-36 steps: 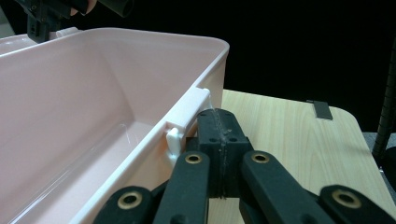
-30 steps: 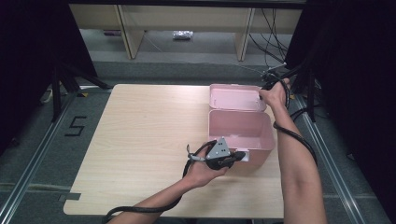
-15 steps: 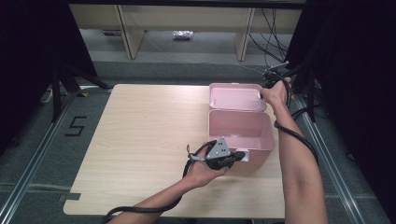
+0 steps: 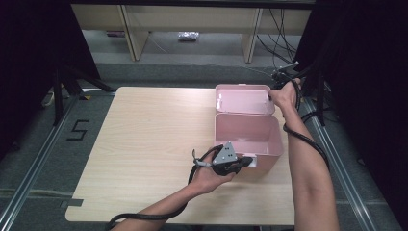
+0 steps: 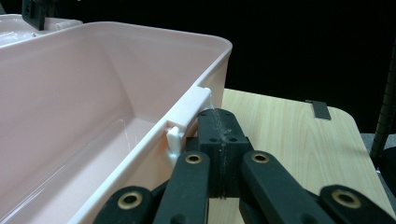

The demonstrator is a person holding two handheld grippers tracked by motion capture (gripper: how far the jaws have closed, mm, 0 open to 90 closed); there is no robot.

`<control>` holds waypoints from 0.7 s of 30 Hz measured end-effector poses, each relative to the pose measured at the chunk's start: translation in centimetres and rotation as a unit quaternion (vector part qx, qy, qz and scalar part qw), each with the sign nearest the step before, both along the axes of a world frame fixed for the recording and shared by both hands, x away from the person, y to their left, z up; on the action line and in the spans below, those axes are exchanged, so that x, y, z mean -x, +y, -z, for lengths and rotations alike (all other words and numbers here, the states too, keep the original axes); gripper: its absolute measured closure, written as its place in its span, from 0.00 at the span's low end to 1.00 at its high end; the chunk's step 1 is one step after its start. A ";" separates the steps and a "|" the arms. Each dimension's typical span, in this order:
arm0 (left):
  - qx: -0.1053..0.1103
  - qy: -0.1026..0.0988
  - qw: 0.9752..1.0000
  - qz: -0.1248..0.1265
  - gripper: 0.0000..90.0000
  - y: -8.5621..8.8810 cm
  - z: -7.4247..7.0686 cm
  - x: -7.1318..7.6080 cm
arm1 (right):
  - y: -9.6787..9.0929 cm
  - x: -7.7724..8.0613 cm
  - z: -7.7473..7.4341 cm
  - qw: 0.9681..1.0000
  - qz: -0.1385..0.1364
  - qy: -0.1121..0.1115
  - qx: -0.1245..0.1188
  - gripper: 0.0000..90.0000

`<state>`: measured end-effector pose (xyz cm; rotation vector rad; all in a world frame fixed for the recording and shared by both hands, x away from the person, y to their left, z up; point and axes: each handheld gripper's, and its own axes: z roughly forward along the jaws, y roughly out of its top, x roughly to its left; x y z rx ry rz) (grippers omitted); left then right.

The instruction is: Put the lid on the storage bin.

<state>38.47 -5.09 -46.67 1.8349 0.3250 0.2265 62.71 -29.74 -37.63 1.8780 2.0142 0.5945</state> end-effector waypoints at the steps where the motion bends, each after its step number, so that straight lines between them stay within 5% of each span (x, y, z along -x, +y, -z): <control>1: 0.000 0.000 1.000 0.000 1.00 0.0 0.0 0.0 | 0.0 0.0 -0.1 1.000 0.002 0.000 -0.004 0.97; 21: 0.004 0.010 1.000 0.000 1.00 -0.1 0.0 0.2 | 0.2 0.3 -1.1 1.000 0.012 -0.001 -0.023 0.99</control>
